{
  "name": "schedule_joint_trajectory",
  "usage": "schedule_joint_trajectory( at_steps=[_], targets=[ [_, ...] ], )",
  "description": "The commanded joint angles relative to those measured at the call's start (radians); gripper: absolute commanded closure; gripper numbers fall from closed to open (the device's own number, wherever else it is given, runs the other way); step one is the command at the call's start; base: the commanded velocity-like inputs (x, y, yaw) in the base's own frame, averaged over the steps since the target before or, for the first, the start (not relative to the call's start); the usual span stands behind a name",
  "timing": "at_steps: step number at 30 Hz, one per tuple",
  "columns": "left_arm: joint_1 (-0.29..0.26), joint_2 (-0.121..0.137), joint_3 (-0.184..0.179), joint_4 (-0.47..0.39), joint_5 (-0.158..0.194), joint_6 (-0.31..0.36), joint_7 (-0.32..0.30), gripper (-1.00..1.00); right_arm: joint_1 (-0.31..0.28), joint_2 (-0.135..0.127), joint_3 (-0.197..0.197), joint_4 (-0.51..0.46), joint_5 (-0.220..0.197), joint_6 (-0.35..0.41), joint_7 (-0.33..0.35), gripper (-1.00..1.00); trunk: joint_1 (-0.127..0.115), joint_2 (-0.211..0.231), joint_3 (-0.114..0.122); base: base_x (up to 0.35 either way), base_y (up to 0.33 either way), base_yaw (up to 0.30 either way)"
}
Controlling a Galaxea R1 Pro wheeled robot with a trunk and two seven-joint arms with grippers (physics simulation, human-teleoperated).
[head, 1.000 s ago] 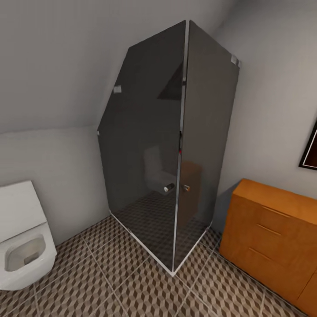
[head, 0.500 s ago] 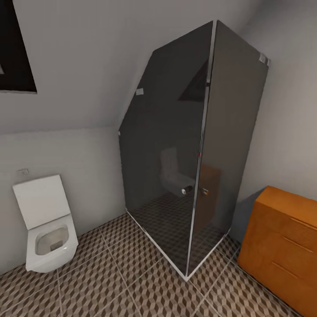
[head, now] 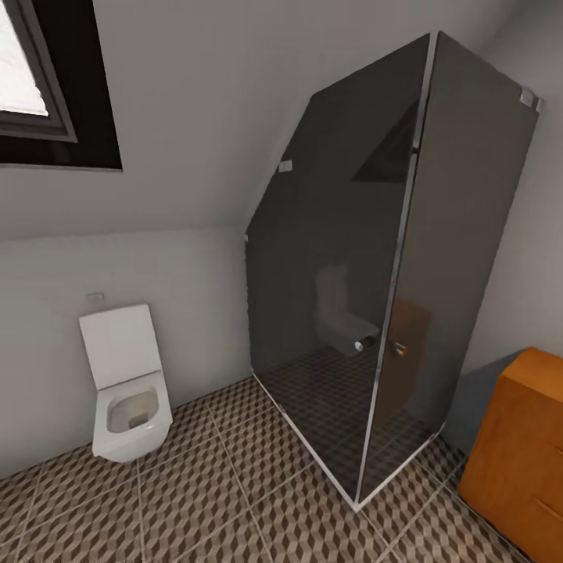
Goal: Take the four mousetraps from the cabinet in the bathroom and place them on the bathroom floor. Make sure all four end up on the same floor surface, and ensure that at least two of them are either under or directly next to the same bathroom sink.
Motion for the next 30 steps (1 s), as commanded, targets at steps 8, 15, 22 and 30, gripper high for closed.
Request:
schedule_joint_trajectory(
  at_steps=[8,15,22,30],
  targets=[
    [-0.001,-0.001,-0.008,0.003,0.004,-0.004,0.002,1.0,0.0,-0.001,0.008,-0.002,-0.012,0.005,-0.003,1.0,0.0,-0.001,0.002,0.0,0.0,0.277],
    [-0.001,-0.001,-0.008,0.003,0.004,-0.004,0.002,1.0,0.0,-0.001,0.008,-0.002,-0.012,0.005,-0.003,1.0,0.0,-0.001,0.002,0.0,0.0,0.281],
    [-0.001,-0.001,-0.008,0.003,0.004,-0.004,0.002,1.0,0.0,-0.001,0.008,-0.002,-0.012,0.005,-0.003,1.0,0.0,-0.001,0.002,0.0,0.0,0.282],
    [-0.001,-0.001,-0.008,0.003,0.004,-0.004,0.002,1.0,0.0,-0.001,0.008,-0.002,-0.012,0.004,-0.003,1.0,0.0,-0.001,0.002,0.0,0.0,0.282]
  ],
)
